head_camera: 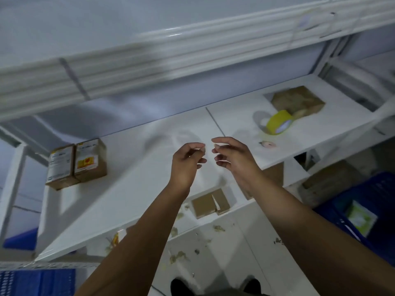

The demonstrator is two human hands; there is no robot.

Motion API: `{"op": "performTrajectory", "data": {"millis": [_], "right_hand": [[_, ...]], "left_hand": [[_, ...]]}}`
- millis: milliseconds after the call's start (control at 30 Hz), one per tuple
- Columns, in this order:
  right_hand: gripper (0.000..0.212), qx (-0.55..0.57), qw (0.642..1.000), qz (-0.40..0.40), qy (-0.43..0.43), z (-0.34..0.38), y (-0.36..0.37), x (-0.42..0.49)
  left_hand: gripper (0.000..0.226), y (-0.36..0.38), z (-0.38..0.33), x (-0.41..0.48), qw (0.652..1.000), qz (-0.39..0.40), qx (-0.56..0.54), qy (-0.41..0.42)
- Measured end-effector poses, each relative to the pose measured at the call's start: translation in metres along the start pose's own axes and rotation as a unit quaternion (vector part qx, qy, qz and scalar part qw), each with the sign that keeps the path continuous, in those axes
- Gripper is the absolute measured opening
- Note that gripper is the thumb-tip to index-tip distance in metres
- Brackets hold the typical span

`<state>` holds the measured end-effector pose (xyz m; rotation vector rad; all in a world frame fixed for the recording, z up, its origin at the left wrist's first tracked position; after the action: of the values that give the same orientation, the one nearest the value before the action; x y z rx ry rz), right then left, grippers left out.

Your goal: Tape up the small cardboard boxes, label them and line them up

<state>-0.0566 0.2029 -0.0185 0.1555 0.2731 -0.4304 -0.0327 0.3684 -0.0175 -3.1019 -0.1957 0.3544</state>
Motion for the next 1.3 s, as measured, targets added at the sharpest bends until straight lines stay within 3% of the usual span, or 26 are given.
{"op": "performTrajectory", "data": {"millis": [300,533,1300], "right_hand": [[0.019,-0.006,0.999,-0.025,-0.032,0.03,-0.137,0.007],[0.017,-0.004,0.999,-0.041,-0.035,0.039,-0.211,0.025],[0.018,-0.032,0.99,-0.133,0.02,0.082,-0.301,0.168]], "left_hand": [[0.015,0.145,-0.008,-0.054,0.999,0.047,-0.007,0.004],[0.013,0.217,-0.007,-0.078,0.998,0.058,-0.005,0.008],[0.018,0.384,-0.019,0.019,0.991,0.119,0.059,-0.014]]}}
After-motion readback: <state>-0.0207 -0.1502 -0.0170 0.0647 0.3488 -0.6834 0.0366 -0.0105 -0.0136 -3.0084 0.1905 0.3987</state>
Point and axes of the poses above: each hand's wrist, its own x-axis towards the middle knuckle, its own y-axis out of the palm, z = x × y, the point moved 4 cm from there along x, towards the middle knuckle, and after that the axes turned 14 degrees about -z, right-handed, at the moved point
